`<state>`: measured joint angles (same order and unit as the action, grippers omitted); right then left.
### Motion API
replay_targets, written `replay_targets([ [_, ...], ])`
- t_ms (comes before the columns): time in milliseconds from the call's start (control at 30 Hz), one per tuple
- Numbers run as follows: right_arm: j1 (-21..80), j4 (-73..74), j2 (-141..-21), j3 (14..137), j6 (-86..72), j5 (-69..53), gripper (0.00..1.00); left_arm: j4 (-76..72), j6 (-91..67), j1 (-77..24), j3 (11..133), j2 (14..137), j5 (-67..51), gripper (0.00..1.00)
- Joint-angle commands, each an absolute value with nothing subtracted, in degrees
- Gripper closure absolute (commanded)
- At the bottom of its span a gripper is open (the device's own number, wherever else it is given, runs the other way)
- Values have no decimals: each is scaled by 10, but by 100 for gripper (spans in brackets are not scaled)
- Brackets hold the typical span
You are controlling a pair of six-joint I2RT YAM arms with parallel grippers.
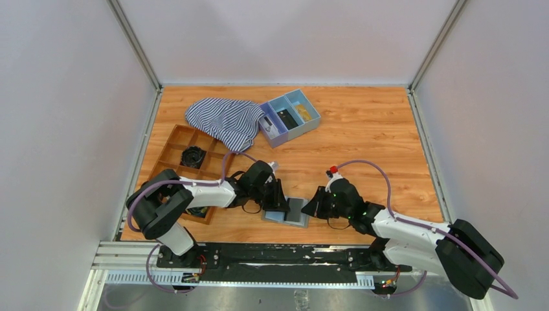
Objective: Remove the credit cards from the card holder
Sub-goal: Remove the credit card from the card holder.
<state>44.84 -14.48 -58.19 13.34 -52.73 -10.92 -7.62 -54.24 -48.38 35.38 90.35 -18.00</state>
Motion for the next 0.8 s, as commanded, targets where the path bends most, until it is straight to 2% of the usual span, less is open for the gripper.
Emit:
replay_targets([
  [0, 441, -152, -577, 142, -526, -100, 89, -73, -535, -479, 347, 909, -179, 69],
  [367, 441, -95, -518, 132, -539, -40, 88, -73, -535, -479, 349, 903, -179, 69],
  [767, 447, -181, -623, 137, -535, -108, 89, -75, -535, -479, 352, 912, -180, 69],
])
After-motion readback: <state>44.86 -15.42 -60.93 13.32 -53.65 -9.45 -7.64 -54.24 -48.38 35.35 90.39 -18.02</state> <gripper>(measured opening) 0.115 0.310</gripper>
